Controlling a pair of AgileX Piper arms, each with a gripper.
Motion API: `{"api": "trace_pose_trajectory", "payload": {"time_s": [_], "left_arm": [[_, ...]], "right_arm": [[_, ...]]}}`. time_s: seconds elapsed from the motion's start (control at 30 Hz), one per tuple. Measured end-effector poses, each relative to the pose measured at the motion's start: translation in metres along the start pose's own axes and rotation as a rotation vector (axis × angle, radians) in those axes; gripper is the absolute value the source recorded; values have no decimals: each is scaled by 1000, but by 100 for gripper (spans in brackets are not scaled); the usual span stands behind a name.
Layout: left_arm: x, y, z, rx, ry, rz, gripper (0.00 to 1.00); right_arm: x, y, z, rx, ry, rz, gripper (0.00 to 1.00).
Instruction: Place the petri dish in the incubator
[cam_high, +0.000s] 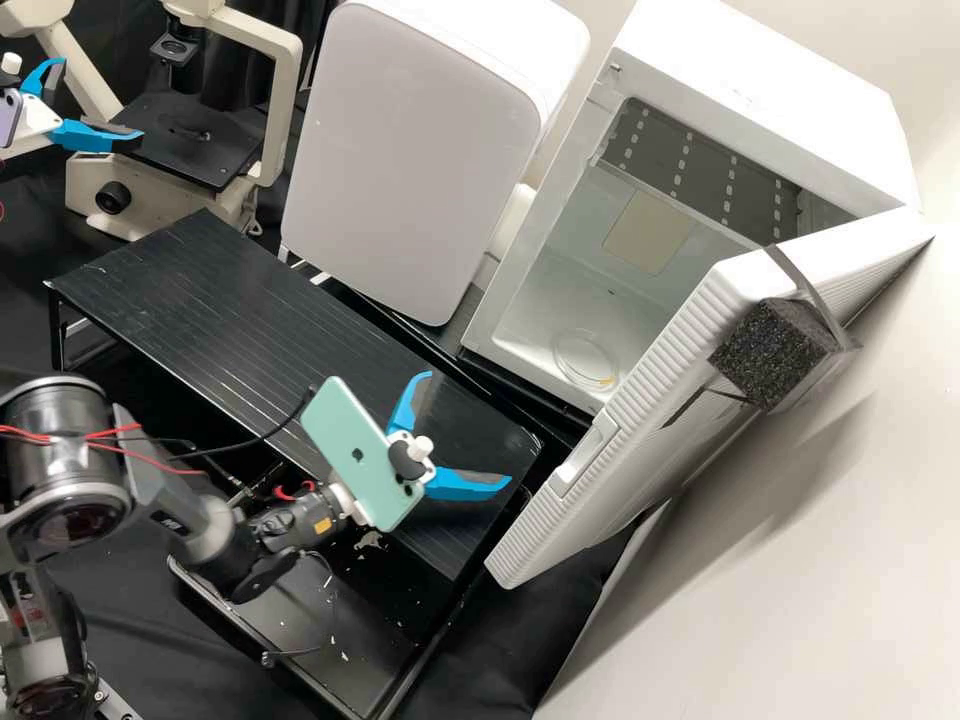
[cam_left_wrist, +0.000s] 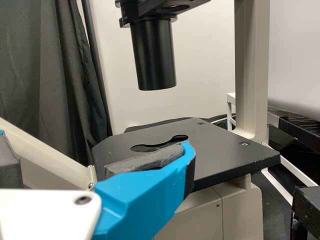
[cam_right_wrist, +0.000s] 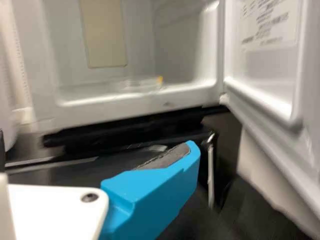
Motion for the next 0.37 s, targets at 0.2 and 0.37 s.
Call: {"api": "trace_pose_trajectory", "payload": {"time_s": [0.2, 0.37], "left_arm": [[0, 0, 0, 0, 0, 0, 100], [0, 0, 0, 0, 0, 0, 100]], "right_arm": [[-46, -14, -18, 32, 40, -8, 100], [-61, -17, -31, 38, 110, -8, 100]]}}
